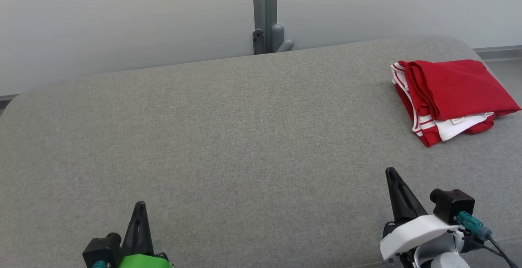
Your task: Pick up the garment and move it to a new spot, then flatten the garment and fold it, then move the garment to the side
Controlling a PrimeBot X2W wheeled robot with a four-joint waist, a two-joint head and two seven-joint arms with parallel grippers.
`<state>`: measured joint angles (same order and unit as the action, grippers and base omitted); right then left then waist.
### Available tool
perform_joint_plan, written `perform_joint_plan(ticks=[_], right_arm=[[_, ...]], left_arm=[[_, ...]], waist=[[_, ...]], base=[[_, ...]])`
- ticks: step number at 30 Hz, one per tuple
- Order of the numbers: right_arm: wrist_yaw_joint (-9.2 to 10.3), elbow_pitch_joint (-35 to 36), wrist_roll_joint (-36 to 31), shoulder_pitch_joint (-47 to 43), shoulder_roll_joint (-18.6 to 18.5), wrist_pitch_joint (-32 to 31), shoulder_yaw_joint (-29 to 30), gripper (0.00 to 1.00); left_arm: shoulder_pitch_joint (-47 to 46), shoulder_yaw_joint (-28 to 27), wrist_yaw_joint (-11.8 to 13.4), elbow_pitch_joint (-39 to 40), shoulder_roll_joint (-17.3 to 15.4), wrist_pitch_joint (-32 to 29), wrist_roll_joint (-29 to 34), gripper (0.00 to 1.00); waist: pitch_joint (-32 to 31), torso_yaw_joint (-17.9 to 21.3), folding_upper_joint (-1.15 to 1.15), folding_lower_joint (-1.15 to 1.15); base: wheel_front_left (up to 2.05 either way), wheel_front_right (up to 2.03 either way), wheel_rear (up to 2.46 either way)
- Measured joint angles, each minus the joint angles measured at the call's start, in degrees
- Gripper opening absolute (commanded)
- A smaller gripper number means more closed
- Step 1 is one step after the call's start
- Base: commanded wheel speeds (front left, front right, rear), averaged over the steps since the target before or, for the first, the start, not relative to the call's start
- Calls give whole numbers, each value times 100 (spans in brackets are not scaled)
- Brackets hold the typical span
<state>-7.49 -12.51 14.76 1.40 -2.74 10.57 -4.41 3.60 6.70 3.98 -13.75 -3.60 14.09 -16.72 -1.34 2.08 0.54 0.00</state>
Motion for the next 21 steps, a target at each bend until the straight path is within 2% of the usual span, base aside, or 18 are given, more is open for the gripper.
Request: perform_joint_plan(ticks=[21], right_arm=[[0,-7,2160,21,-65,-423,209,0]], left_arm=[[-71,-307,-302,74,23,-491,-2027,0]], waist=[[26,-35,0,0]], base=[[0,0,0]])
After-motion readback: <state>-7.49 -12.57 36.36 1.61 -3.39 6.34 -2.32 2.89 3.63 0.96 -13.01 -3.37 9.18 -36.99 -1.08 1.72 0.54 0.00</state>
